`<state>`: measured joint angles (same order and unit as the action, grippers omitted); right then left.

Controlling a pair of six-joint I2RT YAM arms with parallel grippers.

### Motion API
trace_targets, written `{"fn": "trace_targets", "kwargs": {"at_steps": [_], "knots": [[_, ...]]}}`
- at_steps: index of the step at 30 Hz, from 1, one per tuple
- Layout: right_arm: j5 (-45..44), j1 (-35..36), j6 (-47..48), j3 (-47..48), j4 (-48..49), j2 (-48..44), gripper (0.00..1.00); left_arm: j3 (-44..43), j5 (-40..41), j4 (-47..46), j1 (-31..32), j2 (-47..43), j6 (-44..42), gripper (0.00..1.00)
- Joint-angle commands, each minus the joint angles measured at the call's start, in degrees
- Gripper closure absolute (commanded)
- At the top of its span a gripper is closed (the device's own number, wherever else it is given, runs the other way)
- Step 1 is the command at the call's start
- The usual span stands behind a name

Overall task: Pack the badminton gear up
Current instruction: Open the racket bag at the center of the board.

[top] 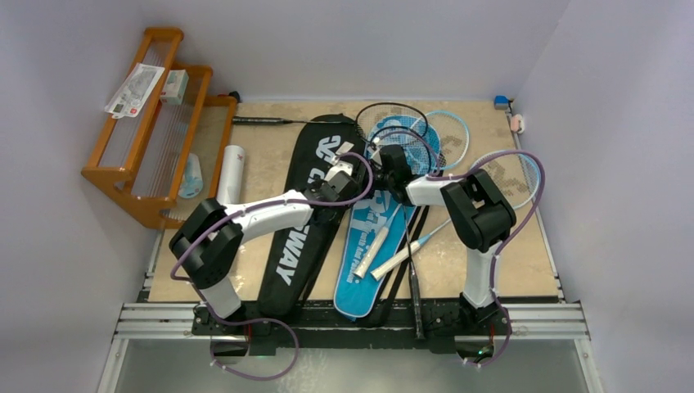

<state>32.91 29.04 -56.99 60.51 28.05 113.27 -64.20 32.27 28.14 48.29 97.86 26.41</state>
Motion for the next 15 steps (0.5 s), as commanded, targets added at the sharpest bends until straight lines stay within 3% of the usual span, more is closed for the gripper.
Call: {"fn": "trace_targets", "kwargs": {"at_steps": [1,10,15], "knots": [[-3.25,0.33,2.92,-0.73,-3.53,-3.32,0.80,3.87,-10.94,-7.03,-3.76,-4.29,-1.37,0.54],[-9.81,0.46,5.02,-1.97,-9.02,-4.42,0.75,9.44,-23.20,-13.71,-10.21,-7.56,-0.33,0.58],[-12.62,0.45,4.47,-0.49,-11.51,-2.96,0.76,12.89,-24.89,-17.17,-11.63,-8.61,1.27,0.62]]}}
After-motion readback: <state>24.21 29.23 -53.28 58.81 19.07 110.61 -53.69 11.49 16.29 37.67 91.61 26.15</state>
